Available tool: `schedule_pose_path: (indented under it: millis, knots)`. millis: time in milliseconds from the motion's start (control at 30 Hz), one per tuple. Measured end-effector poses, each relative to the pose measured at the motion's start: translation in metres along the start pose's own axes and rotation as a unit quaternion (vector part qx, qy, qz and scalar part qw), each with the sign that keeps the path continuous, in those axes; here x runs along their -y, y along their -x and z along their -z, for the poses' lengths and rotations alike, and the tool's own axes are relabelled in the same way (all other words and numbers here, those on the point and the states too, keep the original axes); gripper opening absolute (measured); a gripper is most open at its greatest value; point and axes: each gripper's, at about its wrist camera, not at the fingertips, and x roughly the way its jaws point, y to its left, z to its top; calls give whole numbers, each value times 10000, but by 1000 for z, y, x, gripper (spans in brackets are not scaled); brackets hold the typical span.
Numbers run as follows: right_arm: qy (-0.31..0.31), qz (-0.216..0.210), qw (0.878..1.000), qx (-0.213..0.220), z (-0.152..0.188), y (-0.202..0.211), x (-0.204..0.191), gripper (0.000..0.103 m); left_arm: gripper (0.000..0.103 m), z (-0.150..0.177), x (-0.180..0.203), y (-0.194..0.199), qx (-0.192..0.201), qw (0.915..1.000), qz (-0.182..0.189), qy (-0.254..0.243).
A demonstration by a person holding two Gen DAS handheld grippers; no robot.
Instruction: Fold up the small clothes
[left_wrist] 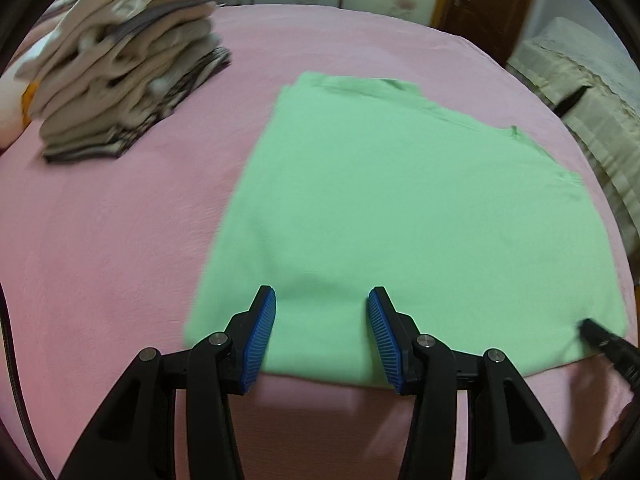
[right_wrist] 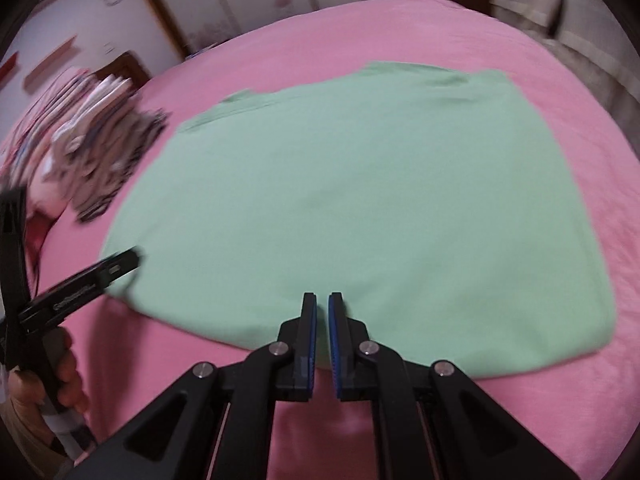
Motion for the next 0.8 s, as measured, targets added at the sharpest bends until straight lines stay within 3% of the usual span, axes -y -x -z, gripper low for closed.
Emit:
schedule_pose_path:
  millis: [233,333,533,800]
  knots:
    - [-667,546,9955,386,9,31,80,3,47,8,-15,1,195,9998,25,-84]
    - [-861,547,9939,427,16,35,94,2,47,10,-15,1,250,9996,-1,-103]
    - [-840,677,9929,508,19,40,87,3,47,9,-14,6,246,9997,-21,-89]
    - [-922,451,9922,709,19,58,62,5,52,8,-16,31,364,9992,-16,168]
